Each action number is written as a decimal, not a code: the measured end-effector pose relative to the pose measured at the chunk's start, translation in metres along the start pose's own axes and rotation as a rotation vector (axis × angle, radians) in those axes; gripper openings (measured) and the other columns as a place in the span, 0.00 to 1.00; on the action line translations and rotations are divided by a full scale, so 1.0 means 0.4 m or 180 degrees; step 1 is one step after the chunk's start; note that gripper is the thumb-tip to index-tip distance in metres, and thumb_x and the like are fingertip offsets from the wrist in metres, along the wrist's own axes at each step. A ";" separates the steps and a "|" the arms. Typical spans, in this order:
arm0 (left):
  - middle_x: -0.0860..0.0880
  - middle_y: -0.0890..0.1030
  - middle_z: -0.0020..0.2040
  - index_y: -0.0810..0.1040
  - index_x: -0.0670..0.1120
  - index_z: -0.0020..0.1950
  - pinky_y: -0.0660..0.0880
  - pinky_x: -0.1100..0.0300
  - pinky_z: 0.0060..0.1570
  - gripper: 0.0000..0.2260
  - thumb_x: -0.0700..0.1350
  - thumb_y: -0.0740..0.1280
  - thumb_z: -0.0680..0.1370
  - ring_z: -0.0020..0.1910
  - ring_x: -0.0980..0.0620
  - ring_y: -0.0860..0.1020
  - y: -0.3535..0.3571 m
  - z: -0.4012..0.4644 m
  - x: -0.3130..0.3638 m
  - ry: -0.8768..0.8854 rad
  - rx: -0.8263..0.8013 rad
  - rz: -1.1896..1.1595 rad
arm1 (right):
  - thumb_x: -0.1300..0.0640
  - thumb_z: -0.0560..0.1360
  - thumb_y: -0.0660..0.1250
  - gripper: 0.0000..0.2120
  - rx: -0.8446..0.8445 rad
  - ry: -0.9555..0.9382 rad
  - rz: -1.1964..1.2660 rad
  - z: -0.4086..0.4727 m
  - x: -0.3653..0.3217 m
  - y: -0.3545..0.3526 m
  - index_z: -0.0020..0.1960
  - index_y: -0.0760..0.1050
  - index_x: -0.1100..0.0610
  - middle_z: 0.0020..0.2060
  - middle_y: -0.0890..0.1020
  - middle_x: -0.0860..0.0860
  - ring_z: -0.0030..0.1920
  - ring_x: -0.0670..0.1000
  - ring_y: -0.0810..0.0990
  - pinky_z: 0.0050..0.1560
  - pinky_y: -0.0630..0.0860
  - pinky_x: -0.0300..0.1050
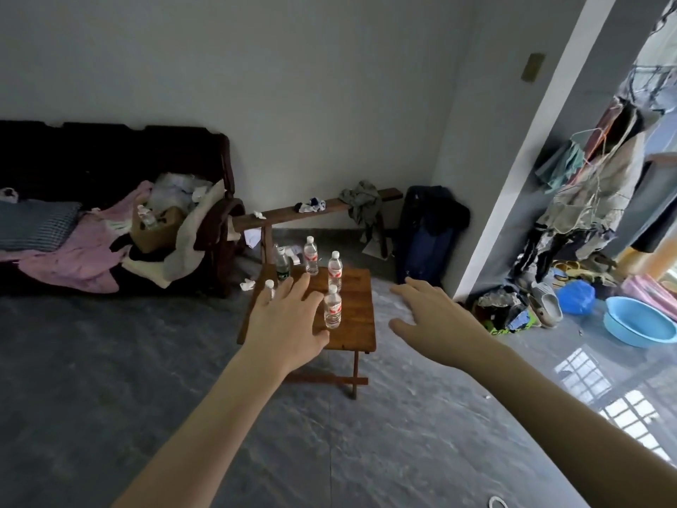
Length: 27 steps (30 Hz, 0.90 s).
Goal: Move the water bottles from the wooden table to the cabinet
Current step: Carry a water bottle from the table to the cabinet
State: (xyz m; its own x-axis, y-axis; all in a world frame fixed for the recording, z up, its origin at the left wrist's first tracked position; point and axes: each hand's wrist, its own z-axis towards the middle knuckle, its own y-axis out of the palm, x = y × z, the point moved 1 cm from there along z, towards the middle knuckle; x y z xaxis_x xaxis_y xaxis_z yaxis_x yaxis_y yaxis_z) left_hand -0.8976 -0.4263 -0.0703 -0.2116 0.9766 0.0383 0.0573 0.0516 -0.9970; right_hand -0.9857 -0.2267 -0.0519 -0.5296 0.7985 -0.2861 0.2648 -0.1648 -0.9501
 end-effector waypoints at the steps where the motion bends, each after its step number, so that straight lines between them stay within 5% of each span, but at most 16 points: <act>1: 0.48 0.52 0.83 0.60 0.54 0.79 0.51 0.44 0.78 0.28 0.60 0.61 0.81 0.82 0.46 0.51 0.004 0.022 -0.011 -0.0011 -0.0003 0.0004 | 0.43 0.79 0.62 0.30 -0.0007 0.0012 0.0017 0.028 0.005 0.002 0.78 0.59 0.48 0.77 0.62 0.48 0.75 0.53 0.63 0.72 0.65 0.54; 27: 0.51 0.48 0.83 0.57 0.55 0.79 0.51 0.45 0.79 0.30 0.64 0.59 0.80 0.82 0.49 0.49 0.125 0.861 -0.164 -0.0149 -0.0504 -0.0124 | 0.43 0.76 0.64 0.28 -0.0384 -0.0067 0.0530 0.956 0.216 0.051 0.74 0.62 0.41 0.75 0.64 0.44 0.74 0.49 0.65 0.71 0.67 0.54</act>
State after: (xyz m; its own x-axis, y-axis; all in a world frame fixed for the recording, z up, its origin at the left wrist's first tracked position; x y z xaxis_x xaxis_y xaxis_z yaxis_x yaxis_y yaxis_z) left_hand -1.2169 -0.5597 -0.1458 -0.2616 0.9626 0.0699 0.2003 0.1250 -0.9717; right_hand -1.3343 -0.3826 -0.1435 -0.4869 0.7536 -0.4416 0.4439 -0.2219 -0.8682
